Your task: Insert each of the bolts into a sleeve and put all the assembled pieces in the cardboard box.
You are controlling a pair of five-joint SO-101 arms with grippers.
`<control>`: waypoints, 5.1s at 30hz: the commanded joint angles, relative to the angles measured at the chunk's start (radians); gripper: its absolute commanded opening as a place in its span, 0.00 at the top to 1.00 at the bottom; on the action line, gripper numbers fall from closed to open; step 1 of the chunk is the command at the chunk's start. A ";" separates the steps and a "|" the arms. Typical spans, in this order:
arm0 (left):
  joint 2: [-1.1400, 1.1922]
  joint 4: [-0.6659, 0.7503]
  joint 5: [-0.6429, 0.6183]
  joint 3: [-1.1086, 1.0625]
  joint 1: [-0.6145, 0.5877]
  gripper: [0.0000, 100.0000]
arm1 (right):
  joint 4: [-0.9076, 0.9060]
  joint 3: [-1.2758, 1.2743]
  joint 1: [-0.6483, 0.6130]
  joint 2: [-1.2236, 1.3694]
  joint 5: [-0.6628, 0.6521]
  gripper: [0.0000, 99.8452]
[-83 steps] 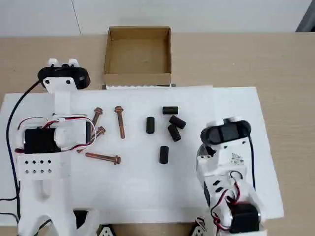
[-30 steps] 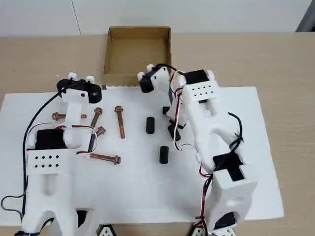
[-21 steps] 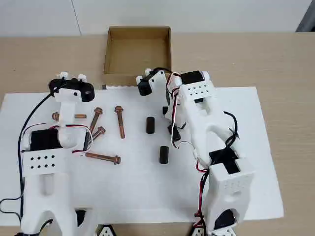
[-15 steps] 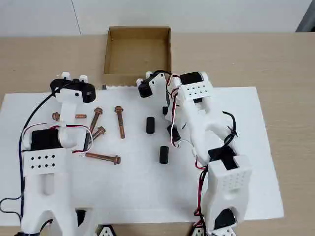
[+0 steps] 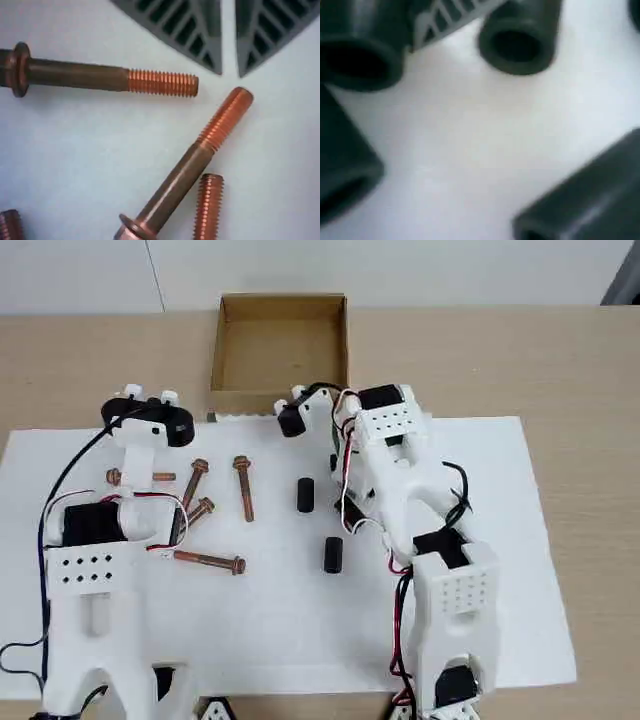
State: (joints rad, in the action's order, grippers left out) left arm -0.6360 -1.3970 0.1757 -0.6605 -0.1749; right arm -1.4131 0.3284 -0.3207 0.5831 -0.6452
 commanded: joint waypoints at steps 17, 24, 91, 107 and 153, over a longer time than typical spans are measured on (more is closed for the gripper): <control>0.000 0.008 0.003 0.002 -0.002 0.99 | -0.259 0.215 -0.030 -0.074 0.247 1.00; 0.000 -0.046 0.003 0.024 0.000 0.99 | -0.318 0.253 -0.010 -0.176 0.384 1.00; 1.339 -0.348 -0.549 1.305 0.290 0.90 | -0.110 -0.431 0.487 -0.634 0.384 0.99; 1.435 -0.278 -0.548 1.308 0.288 1.00 | -0.111 -0.431 0.486 -0.639 0.382 0.99; 0.316 -0.038 -0.368 0.644 0.422 1.00 | 0.079 -1.123 0.282 -1.900 0.652 1.00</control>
State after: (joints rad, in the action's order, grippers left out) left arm -0.2125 -1.5367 -0.1864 0.0713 0.2394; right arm -1.3932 -0.7426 0.0322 -1.2643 -0.0391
